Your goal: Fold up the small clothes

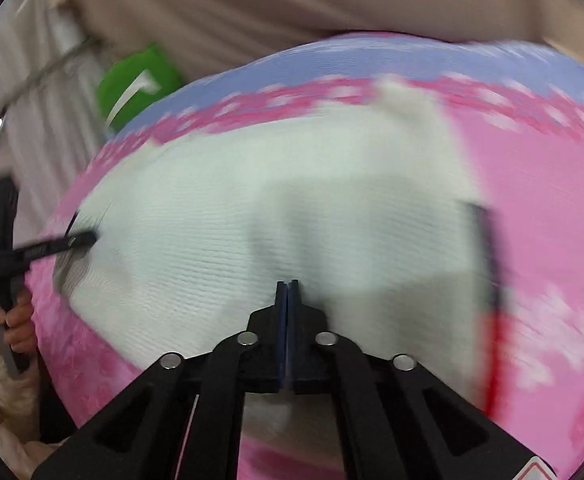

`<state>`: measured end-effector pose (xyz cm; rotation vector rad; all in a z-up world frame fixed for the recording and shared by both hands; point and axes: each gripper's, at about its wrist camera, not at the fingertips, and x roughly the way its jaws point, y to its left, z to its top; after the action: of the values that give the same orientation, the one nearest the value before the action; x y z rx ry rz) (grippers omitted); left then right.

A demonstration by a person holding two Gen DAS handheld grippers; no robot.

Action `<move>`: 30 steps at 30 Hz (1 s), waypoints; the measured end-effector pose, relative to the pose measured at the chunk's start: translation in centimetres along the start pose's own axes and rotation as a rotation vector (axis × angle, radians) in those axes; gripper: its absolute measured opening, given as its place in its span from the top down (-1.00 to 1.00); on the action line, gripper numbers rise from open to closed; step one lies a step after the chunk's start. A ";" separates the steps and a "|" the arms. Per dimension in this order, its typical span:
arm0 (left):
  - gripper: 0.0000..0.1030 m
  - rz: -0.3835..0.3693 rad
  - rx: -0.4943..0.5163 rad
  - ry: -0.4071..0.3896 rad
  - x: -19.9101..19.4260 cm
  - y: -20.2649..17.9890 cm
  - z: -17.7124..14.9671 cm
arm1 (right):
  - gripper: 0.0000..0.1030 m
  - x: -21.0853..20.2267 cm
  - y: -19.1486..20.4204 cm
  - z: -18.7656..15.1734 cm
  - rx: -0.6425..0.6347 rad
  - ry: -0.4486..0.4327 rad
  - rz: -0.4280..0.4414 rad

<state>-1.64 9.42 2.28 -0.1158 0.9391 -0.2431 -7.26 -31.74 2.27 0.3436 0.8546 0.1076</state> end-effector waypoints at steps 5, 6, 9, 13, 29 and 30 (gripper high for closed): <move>0.91 -0.037 -0.067 -0.015 -1.4 1.4 0.1 | 0.86 -2.8 -2.1 0.6 0.048 -0.061 -0.077; 0.91 -0.033 -0.046 -0.049 -1.7 0.5 1.0 | 0.72 -3.0 -1.2 1.6 0.022 -0.091 -0.084; 0.52 -0.040 -0.013 -0.120 -1.9 -1.4 4.0 | -0.04 -2.8 0.9 5.6 -0.015 -0.193 -0.038; 0.44 -0.022 -0.024 -0.145 0.8 -1.8 8.0 | -0.09 0.8 0.9 11.0 0.016 -0.198 -0.026; 0.55 -0.019 -0.122 -0.152 5.2 1.0 8.5 | 0.31 3.5 -2.5 11.8 0.163 -0.188 -0.154; 0.55 -0.034 -0.135 -0.153 4.4 1.0 8.2 | 0.31 2.5 -1.0 11.6 0.125 -0.212 -0.146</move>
<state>7.60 9.25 3.45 -0.2714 0.8015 -0.1987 3.09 -35.05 7.15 0.4011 0.6749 -0.1165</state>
